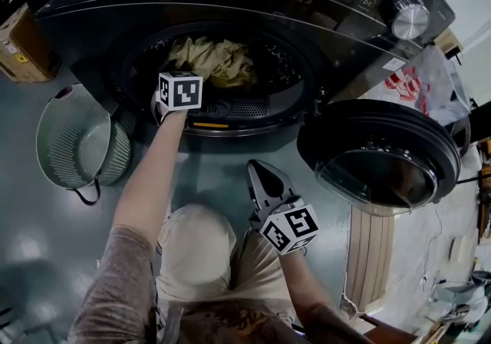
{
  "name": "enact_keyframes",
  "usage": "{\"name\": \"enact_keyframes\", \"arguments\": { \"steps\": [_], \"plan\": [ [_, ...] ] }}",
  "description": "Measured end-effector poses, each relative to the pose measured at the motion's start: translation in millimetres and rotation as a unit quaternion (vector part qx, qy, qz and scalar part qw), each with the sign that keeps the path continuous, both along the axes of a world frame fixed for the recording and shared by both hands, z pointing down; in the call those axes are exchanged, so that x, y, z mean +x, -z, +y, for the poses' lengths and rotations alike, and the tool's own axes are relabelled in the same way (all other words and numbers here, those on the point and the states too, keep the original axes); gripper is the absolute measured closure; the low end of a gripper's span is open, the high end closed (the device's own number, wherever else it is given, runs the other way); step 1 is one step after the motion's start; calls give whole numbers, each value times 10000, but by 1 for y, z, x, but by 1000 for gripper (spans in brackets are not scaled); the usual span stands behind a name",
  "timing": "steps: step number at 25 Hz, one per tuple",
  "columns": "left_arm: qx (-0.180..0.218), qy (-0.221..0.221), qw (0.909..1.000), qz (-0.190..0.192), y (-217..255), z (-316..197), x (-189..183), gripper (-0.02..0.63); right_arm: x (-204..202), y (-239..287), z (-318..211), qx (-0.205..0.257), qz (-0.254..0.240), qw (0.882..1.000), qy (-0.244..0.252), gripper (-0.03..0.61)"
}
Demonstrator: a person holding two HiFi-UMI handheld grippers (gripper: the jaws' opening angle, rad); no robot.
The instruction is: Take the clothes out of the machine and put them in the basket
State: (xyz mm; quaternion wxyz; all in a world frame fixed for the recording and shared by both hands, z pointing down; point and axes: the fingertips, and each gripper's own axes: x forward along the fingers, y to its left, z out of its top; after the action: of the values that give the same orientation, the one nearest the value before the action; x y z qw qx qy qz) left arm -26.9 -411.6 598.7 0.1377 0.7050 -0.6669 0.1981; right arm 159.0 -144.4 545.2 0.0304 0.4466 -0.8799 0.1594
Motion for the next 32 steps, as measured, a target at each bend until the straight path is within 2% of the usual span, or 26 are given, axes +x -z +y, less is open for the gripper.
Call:
{"name": "enact_keyframes", "arguments": {
  "steps": [6,17,25,32],
  "plan": [
    [294,-241,9979,520,10,6,6,549,4,0,3,-4,-20,10000,-58,581],
    [765,-605,9903,994,42,51,19,551,6,5,13,74,-54,10000,-29,581],
    [1122,-1004,9827,1079,84,100,29,551,9,7,24,150,-92,9998,37,581],
    [1440,-1177,9753,1190,120,140,25,551,10,7,31,180,-109,9997,118,581]
  ]
}}
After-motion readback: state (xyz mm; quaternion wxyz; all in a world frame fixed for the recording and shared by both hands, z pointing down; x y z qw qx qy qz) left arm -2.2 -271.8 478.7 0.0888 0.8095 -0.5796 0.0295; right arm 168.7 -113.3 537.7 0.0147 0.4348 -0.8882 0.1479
